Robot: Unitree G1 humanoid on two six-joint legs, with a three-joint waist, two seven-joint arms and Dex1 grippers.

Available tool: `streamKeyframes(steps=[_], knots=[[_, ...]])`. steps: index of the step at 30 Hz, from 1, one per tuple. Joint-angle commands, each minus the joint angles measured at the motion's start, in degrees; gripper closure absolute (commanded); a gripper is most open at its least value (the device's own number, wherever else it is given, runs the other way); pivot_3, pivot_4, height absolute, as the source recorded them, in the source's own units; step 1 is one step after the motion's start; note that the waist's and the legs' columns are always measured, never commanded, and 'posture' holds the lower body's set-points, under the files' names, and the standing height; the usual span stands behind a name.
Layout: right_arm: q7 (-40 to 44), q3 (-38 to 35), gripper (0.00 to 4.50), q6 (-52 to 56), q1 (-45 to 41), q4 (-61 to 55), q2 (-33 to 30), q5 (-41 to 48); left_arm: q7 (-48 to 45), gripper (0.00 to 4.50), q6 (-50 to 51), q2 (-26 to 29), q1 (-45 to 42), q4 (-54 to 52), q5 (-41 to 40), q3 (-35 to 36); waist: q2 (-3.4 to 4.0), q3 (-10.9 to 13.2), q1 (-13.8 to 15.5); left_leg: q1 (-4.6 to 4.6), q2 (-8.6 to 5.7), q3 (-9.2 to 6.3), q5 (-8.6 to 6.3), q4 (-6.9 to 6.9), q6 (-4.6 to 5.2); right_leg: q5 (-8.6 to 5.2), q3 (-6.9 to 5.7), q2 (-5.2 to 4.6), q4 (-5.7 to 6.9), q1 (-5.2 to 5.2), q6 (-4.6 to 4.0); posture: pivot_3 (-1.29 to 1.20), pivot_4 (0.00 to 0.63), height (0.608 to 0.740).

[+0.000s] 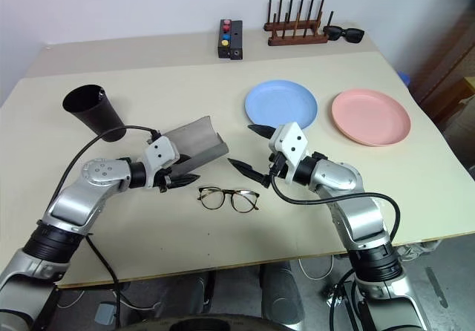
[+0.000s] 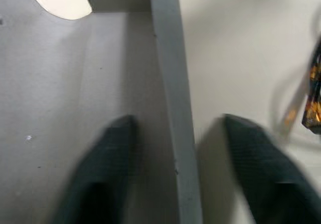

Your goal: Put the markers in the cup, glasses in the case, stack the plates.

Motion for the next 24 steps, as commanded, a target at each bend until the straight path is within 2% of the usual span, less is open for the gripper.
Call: streamKeyframes(steps=[1, 2, 9, 12, 17, 24], knots=[[-0.80, -0.42, 0.00, -0.84, 0.52, -3.50, 0.44, 0.10, -3.15, 3.92, -3.03, 1.62, -1.64, 2.50, 1.59, -0.14, 0.00, 0.00, 0.03, 0.00, 0.00, 0.00, 0.00, 0.01, 0.00, -0.01, 0.00, 0.00, 0.00, 0.00, 0.01, 0.00, 0.150, 0.732], [-0.95, -0.41, 0.00, -0.81, 0.80, -3.73, 0.48, 0.12, -4.20, 4.40, -3.90, 1.97, -2.12, 3.36, 1.86, -0.17, 0.00, 0.00, 0.04, 0.00, 0.00, 0.00, 0.00, 0.00, 0.00, -0.02, 0.00, 0.00, 0.00, 0.00, 0.02, 0.00, 0.150, 0.732], [-1.46, -0.43, 0.00, -0.58, 1.70, -4.51, 0.54, 0.43, -15.67, 4.40, -11.06, 6.16, -3.81, 7.95, -0.15, 1.08, 0.00, 0.00, -0.30, 0.00, 0.00, 0.01, 0.00, -0.04, 0.00, 0.03, 0.00, 0.00, -0.01, -0.01, -0.03, 0.00, 0.150, 0.732], [-1.37, -0.44, 0.00, -0.72, 1.66, -4.33, 0.54, 0.50, -19.24, 4.40, -11.14, 7.22, -3.70, 7.74, -1.53, 1.63, 0.00, 0.00, -0.19, 0.00, 0.01, 0.01, 0.00, -0.04, 0.00, 0.03, -0.01, 0.00, -0.01, -0.01, -0.04, 0.00, 0.150, 0.732], [-1.31, -0.27, 0.00, -0.51, 1.79, -4.54, 0.60, 0.64, -20.35, 4.40, -9.83, 7.05, -2.56, 4.78, -2.74, 2.34, 0.00, 0.00, -0.06, -0.04, 0.00, 0.01, 0.00, 0.01, 0.00, 0.02, 0.00, 0.00, -0.01, -0.01, -0.04, 0.00, 0.150, 0.732], [-0.93, 0.32, 0.00, -0.73, 1.22, -3.69, 1.01, 0.53, -16.59, 4.40, -6.58, 5.37, -2.38, 2.18, -1.96, 2.29, 0.00, 0.00, -0.07, -0.03, 0.00, 0.01, 0.00, 0.00, 0.00, 0.02, 0.00, 0.00, 0.00, -0.01, -0.03, 0.00, 0.150, 0.732]])
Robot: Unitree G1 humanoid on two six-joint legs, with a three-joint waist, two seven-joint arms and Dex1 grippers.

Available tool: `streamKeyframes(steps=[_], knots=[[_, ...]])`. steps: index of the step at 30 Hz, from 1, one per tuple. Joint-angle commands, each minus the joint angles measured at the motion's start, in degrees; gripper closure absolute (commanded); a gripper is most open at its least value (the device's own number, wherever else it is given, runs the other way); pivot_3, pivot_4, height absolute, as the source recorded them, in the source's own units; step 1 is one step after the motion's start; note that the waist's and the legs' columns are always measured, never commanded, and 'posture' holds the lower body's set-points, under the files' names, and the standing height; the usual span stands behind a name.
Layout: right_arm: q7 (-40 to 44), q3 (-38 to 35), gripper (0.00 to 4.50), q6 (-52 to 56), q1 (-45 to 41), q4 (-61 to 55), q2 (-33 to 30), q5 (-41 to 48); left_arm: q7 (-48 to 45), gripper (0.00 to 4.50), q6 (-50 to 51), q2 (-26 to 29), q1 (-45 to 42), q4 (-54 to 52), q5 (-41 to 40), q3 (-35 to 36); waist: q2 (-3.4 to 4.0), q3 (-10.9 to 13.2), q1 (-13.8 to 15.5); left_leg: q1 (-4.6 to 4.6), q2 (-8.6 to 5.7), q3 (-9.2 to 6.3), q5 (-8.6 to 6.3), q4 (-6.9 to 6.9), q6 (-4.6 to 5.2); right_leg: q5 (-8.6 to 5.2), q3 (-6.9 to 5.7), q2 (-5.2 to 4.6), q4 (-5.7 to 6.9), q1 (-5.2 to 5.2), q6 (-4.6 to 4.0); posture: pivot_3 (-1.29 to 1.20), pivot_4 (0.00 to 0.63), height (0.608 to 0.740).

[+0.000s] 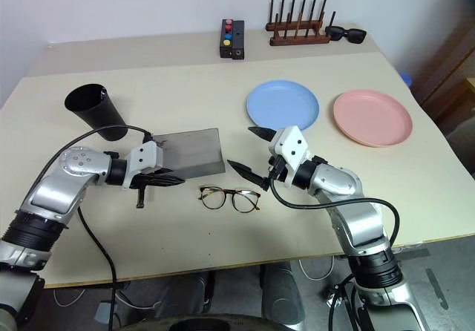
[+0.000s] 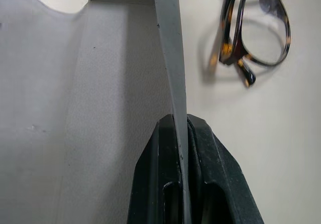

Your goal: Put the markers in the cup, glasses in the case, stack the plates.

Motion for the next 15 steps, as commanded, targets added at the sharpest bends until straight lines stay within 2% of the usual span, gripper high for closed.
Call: streamKeyframes(steps=[1, 8, 11, 15], knots=[[0.34, 0.08, 0.00, -0.79, -0.90, -1.68, 0.52, 0.50, 1.65, 4.40, 1.16, -0.76, -0.34, -2.30, -0.09, 1.33, 0.00, 0.00, 0.00, 0.00, 0.00, 0.00, 0.00, 0.00, 0.00, 0.00, 0.00, 0.00, 0.01, 0.00, 0.00, 0.00, 0.150, 0.732], [0.72, 0.24, 0.00, -0.93, -1.23, -1.18, 0.74, 0.37, 1.27, 4.40, 0.73, -1.72, -1.90, -0.45, 1.16, -0.04, 0.00, 0.00, -0.06, 0.01, 0.00, 0.00, 0.00, 0.00, 0.00, 0.01, 0.00, 0.01, 0.02, 0.00, 0.01, 0.00, 0.150, 0.732], [0.85, 0.15, 0.00, -1.05, -1.24, -0.99, 0.68, 0.31, 0.78, 3.46, 0.78, -1.90, -2.15, -0.14, 1.07, -0.05, 0.00, 0.00, -0.09, 0.01, 0.00, 0.00, 0.00, 0.00, 0.00, 0.01, 0.00, 0.01, 0.02, 0.00, 0.01, 0.00, 0.150, 0.732], [0.91, -0.01, 0.00, -0.88, -1.11, -1.19, 0.51, 0.33, 1.35, 1.50, 0.38, -2.52, -2.33, 0.06, 0.68, 0.98, 0.00, 0.00, -0.03, 0.01, 0.00, 0.00, 0.00, 0.01, 0.00, 0.01, 0.00, 0.01, 0.02, 0.00, 0.01, 0.00, 0.150, 0.732]])
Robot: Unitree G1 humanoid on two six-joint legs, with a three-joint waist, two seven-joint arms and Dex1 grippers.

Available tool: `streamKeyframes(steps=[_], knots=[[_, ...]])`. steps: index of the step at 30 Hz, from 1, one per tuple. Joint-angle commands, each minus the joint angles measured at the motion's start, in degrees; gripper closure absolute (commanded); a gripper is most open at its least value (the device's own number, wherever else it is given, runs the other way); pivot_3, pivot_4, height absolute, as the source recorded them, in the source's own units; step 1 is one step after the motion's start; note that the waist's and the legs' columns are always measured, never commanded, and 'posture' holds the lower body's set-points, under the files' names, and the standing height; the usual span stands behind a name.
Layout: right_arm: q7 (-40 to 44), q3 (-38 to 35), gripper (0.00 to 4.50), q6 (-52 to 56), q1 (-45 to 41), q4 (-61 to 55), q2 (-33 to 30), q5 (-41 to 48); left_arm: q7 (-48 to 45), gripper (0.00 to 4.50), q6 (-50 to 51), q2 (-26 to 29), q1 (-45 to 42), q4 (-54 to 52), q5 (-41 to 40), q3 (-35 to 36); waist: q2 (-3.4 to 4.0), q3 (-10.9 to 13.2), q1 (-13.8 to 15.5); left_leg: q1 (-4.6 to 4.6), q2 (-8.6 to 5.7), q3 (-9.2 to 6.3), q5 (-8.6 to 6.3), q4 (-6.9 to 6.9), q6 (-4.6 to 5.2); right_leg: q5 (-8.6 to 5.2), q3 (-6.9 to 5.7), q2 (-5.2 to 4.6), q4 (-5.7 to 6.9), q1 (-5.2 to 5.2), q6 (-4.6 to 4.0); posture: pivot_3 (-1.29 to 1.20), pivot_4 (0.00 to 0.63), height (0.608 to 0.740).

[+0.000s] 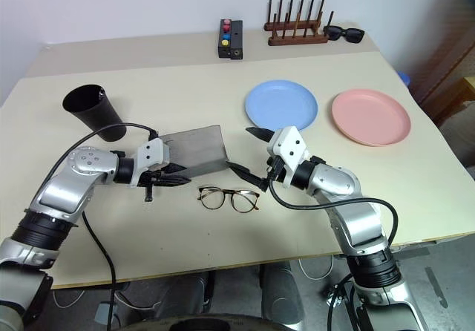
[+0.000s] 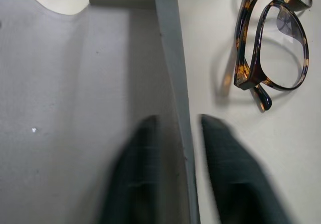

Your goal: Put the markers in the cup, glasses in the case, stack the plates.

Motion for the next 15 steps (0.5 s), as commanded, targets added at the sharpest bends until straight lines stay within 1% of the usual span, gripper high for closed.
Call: streamKeyframes(steps=[1, 4, 7, 9, 12, 15], knots=[[0.18, -0.32, 0.00, -0.85, -0.81, -1.25, 0.24, 0.36, 0.27, 1.50, -0.71, -0.32, -1.36, -0.81, -0.51, 1.60, 0.00, 0.00, 0.03, 0.00, 0.00, 0.00, 0.00, 0.01, 0.00, 0.00, 0.00, 0.00, 0.00, 0.00, 0.00, 0.00, 0.150, 0.732], [0.62, -1.07, 0.00, -0.71, -0.58, -1.14, -0.53, 0.49, 0.23, 1.50, 1.53, -0.09, -1.33, -2.19, -2.91, 3.71, 0.00, 0.00, -0.02, 0.00, 0.00, 0.00, 0.00, 0.01, 0.00, 0.00, 0.00, 0.00, 0.00, 0.00, 0.00, 0.00, 0.150, 0.732], [2.90, -1.99, 0.00, 0.37, 0.82, -1.71, -3.51, 1.04, -0.53, 1.50, 4.36, 1.14, -1.18, -5.78, -7.46, 7.58, 0.00, 0.00, -0.06, 0.00, 0.00, 0.00, 0.00, 0.01, 0.00, 0.01, 0.00, 0.00, 0.01, 0.00, 0.01, 0.00, 0.150, 0.732], [4.42, -1.72, 0.00, 0.09, 1.91, -1.86, -5.57, 0.58, -0.66, 1.50, 5.63, 1.31, -1.60, -7.38, -8.83, 8.48, 0.00, 0.00, 0.00, -0.01, 0.00, 0.00, 0.00, 0.00, 0.00, 0.00, 0.00, -0.01, 0.00, 0.00, 0.01, 0.00, 0.150, 0.732], [8.23, -1.40, 0.00, -0.72, 5.62, -2.31, -11.26, -1.05, -1.36, 1.50, 7.16, 0.17, -4.46, -12.34, -8.91, 5.38, 0.00, 0.00, 0.66, -0.02, -0.01, 0.00, 0.00, 0.04, 0.00, 0.00, -0.01, -0.01, 0.00, 0.01, 0.02, 0.00, 0.150, 0.732], [9.18, -1.93, 0.00, -1.19, 6.86, -2.30, -13.48, -1.29, -1.92, 1.50, 7.43, -1.14, -5.59, -15.53, -7.07, 0.94, -0.01, 0.00, 1.29, -0.07, -0.02, 0.04, 0.00, 0.13, 0.00, -0.03, 0.00, -0.01, -0.03, 0.03, 0.06, 0.00, 0.150, 0.732]])
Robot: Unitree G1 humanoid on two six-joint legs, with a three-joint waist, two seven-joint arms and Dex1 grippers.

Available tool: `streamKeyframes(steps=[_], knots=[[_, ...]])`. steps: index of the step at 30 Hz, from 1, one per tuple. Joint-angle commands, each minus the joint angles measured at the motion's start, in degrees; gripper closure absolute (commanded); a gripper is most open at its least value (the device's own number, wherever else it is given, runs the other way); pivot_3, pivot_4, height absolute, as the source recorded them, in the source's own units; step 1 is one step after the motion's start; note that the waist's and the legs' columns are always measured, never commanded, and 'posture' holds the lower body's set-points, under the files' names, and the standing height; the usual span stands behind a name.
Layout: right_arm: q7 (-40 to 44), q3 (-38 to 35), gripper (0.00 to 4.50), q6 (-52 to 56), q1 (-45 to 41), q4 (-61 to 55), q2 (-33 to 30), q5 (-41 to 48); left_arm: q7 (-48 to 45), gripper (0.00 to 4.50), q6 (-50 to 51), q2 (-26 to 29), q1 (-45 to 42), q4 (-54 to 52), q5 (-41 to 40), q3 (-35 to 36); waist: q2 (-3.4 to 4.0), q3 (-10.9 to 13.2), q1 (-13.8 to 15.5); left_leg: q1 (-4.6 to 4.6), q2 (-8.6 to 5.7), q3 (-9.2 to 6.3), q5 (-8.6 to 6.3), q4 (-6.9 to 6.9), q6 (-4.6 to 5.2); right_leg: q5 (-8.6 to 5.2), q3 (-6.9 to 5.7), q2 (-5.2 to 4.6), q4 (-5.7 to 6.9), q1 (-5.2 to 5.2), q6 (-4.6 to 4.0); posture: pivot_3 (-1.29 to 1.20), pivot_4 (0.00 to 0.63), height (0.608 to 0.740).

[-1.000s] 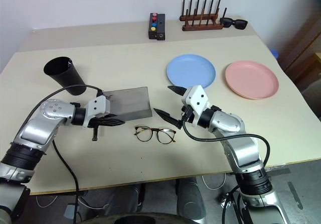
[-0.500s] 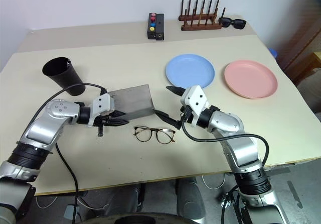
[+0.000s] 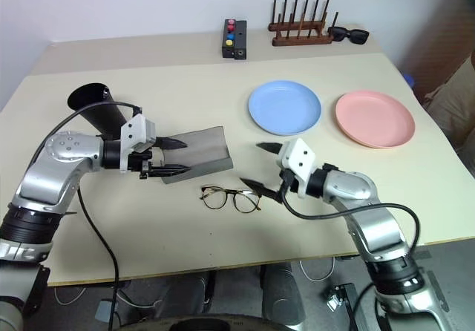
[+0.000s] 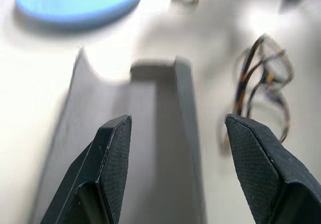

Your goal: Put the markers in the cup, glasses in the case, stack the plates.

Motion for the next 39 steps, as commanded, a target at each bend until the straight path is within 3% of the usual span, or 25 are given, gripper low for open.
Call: streamKeyframes(steps=[1, 7, 13, 27, 30, 34, 39], knots=[[1.12, -1.51, 0.00, -1.29, 0.05, -2.04, -1.39, -0.10, -0.93, 1.50, -0.68, -1.05, -1.30, -4.36, 2.18, -5.17, 0.00, 0.00, -0.02, 0.00, 0.00, 0.03, 0.00, 0.02, 0.00, -0.01, 0.01, 0.00, 0.01, 0.01, 0.04, 0.00, 0.150, 0.732], [1.24, -3.68, 0.00, -0.80, 2.34, -3.46, -3.29, 0.25, -1.66, 1.50, -5.47, -5.27, -4.59, -2.22, 11.85, -17.55, 0.00, 0.00, 0.38, 0.06, 0.03, 0.04, 0.00, 0.01, 0.00, -0.04, 0.01, 0.03, 0.05, 0.02, 0.08, 0.00, 0.150, 0.732], [0.38, -4.31, 0.00, -1.32, 4.15, -3.83, -3.24, -0.17, -2.32, 1.50, -8.73, -7.99, -6.26, 1.13, 16.28, -21.90, -0.01, 0.01, 0.24, -0.01, 0.02, 0.04, 0.00, 0.04, 0.00, -0.03, 0.01, 0.03, 0.00, 0.01, 0.08, 0.00, 0.150, 0.732], [0.76, -7.34, 0.00, 1.49, 7.07, -8.56, -5.26, 1.79, -3.99, 1.50, -12.20, -10.08, -8.25, 6.07, 18.38, -21.69, -0.01, 0.00, 0.30, -0.03, 0.01, 0.03, 0.00, 0.08, 0.01, -0.04, 0.01, 0.02, 0.01, 0.02, 0.12, 0.00, 0.150, 0.732], [0.69, -7.79, 0.00, 1.92, 7.03, -9.06, -5.71, 2.05, -4.20, 2.31, -12.52, -10.32, -8.61, 6.53, 18.42, -21.45, -0.01, 0.01, 0.31, -0.02, 0.01, 0.02, 0.00, 0.07, 0.01, -0.04, 0.01, 0.03, 0.02, 0.02, 0.12, 0.00, 0.150, 0.732], [1.13, -8.73, 0.00, 3.72, 7.44, -10.78, -6.49, 3.51, -4.60, 4.22, -12.91, -10.42, -8.67, 6.65, 18.21, -21.28, 0.00, 0.00, 0.35, -0.02, 0.02, 0.03, 0.00, 0.07, 0.01, -0.03, 0.01, 0.02, 0.02, 0.02, 0.12, 0.00, 0.150, 0.732], [0.99, -9.27, 0.00, 5.94, 7.48, -12.56, -7.34, 4.49, -4.70, 4.22, -13.41, -10.60, -8.71, 7.13, 18.42, -21.17, -0.01, 0.00, 0.39, 0.11, 0.01, 0.02, 0.00, 0.09, 0.01, -0.06, 0.01, 0.02, -0.01, 0.21, 0.13, 0.00, 0.150, 0.732]])
